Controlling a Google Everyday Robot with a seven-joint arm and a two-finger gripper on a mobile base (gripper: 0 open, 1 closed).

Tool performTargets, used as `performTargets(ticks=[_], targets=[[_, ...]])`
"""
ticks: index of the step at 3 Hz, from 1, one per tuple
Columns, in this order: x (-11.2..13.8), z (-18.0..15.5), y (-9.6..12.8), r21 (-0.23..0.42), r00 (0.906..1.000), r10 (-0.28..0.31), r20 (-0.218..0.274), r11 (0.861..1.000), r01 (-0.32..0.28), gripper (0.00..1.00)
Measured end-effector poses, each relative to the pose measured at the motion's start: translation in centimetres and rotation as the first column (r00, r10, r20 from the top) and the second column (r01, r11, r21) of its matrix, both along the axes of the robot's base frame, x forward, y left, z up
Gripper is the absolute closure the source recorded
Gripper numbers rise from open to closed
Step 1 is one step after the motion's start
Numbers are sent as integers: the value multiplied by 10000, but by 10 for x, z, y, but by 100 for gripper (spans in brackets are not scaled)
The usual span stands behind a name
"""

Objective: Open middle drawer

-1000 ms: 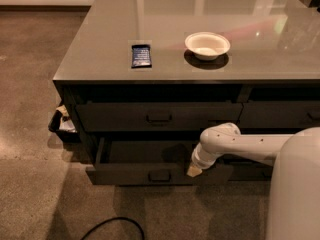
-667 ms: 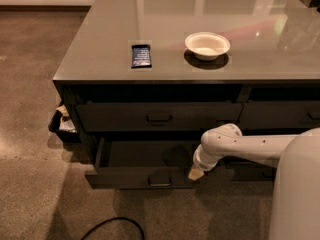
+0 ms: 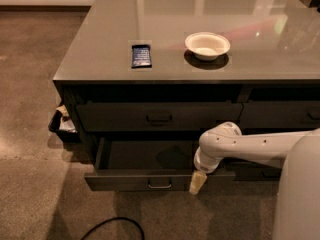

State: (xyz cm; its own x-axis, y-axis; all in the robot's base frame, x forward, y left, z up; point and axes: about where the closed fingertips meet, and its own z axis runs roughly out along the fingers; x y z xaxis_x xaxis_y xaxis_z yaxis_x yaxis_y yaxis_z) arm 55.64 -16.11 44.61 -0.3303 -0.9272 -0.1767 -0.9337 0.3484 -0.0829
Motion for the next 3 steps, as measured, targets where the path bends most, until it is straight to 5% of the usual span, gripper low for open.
performTargets(ticks=[1, 2, 3], targets=[[-14, 10, -7, -205, 9999, -69, 78, 9998, 70, 0], [-16, 26, -14, -109, 9971, -310, 699, 9994, 319, 0], [-5, 40, -15, 34, 9892, -392, 1413, 9992, 391, 13]])
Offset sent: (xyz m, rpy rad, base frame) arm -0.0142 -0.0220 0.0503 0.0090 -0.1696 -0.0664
